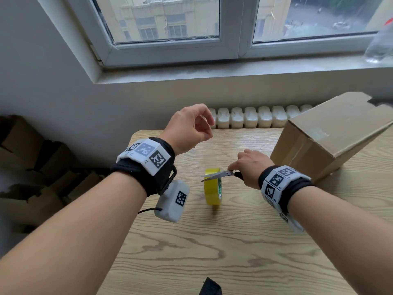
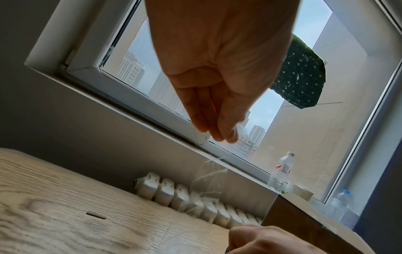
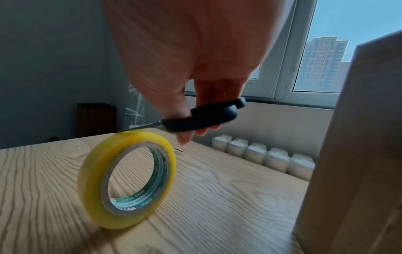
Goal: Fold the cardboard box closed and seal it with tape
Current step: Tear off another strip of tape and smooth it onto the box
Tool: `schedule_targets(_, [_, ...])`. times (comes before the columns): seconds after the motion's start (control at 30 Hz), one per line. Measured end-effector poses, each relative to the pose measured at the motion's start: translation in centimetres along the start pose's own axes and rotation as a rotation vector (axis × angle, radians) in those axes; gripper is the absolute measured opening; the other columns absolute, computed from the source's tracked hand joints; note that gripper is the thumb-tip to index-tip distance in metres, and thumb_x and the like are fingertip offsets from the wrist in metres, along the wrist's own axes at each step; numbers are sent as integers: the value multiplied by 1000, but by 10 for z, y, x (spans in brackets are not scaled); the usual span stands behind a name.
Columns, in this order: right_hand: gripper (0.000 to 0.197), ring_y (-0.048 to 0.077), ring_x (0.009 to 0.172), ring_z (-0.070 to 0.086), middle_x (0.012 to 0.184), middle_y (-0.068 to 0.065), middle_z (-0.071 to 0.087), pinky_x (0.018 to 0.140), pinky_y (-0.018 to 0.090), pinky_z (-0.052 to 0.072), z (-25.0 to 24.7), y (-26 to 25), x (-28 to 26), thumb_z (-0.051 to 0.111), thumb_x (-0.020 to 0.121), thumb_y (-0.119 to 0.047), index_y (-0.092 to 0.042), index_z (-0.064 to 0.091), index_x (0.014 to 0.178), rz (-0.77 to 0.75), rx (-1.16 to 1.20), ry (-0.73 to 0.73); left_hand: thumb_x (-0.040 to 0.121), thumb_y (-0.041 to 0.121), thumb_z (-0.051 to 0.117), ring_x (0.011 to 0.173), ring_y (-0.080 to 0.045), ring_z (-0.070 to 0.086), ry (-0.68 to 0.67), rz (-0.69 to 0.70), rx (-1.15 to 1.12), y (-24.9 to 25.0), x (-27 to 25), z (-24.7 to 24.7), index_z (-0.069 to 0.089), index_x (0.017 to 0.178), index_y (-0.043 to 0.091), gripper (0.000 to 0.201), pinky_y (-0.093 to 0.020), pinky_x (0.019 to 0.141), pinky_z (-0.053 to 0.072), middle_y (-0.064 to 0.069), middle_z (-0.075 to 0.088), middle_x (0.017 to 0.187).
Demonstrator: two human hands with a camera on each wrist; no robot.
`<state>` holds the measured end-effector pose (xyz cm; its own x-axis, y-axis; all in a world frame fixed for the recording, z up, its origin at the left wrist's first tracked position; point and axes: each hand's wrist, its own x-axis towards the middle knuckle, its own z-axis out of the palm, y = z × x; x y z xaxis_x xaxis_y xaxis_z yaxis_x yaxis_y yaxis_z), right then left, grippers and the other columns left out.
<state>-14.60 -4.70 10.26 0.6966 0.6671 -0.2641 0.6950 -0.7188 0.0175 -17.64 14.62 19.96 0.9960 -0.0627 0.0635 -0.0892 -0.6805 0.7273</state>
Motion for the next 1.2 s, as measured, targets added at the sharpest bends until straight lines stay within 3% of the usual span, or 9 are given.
schedule_targets(0.33, [32, 24, 103, 53, 105, 2, 61, 72, 29, 33, -7, -20, 16, 47, 96, -15, -30, 62, 120, -19, -26, -38, 77, -1, 71, 79, -6, 71, 133, -60, -46, -12, 4, -20, 59, 81, 22, 26, -27, 84, 56, 3, 73, 77])
schedule_targets(0.47, [30, 23, 101, 54, 103, 1, 61, 70, 29, 34, -6, -39, 29, 47, 96, -16, -29, 64, 117, -13, -23, -41, 79, -2, 70, 76, -1, 70, 182, -114, -50, -20, 0, -45, 59, 88, 18, 24, -21, 76, 55, 2, 73, 78])
schedule_targets(0.63, [22, 25, 99, 60, 104, 4, 66, 69, 30, 41, 12, -60, 52, 52, 93, -14, -18, 66, 110, 22, -96, -179, 80, 1, 70, 80, -8, 71, 162, -157, -2, -33, -9, -60, 61, 95, 16, 23, -27, 83, 56, 0, 73, 80])
schedule_targets(0.73, [10, 29, 85, 60, 93, 6, 63, 64, 32, 40, 29, -60, 57, 53, 94, -19, -14, 51, 102, 55, -21, -186, 80, 2, 69, 80, -8, 70, 141, -160, 12, -40, -13, -67, 60, 96, 16, 23, -27, 83, 56, 0, 73, 81])
schedule_targets(0.8, [12, 31, 81, 57, 90, 8, 59, 64, 33, 40, 37, -61, 57, 51, 94, -20, -15, 43, 101, 51, 60, -193, 81, 3, 70, 79, -7, 70, 131, -166, 19, -44, -14, -71, 61, 96, 17, 23, -26, 81, 57, 1, 73, 81])
schedule_targets(0.93, [20, 29, 90, 62, 102, 10, 64, 66, 32, 43, 49, -64, 59, 52, 94, -22, -14, 55, 112, 56, 107, -258, 81, 3, 71, 79, -6, 70, 118, -182, 10, -51, -14, -76, 60, 94, 21, 24, -24, 77, 56, 2, 73, 81])
schedule_targets(1.1, [18, 24, 72, 54, 84, 4, 59, 62, 29, 42, 52, -63, 68, 55, 93, -21, -15, 69, 103, 94, 55, -304, 79, 3, 71, 78, -8, 70, 102, -177, 15, -49, -12, -75, 60, 94, 20, 25, -24, 77, 57, 2, 73, 80])
schedule_targets(1.2, [20, 25, 73, 53, 89, 6, 62, 63, 29, 42, 53, -64, 66, 54, 93, -16, -13, 68, 106, 97, 3, -339, 77, 3, 72, 77, -8, 70, 88, -169, 32, -45, -11, -73, 60, 92, 21, 26, -24, 77, 56, 2, 73, 79])
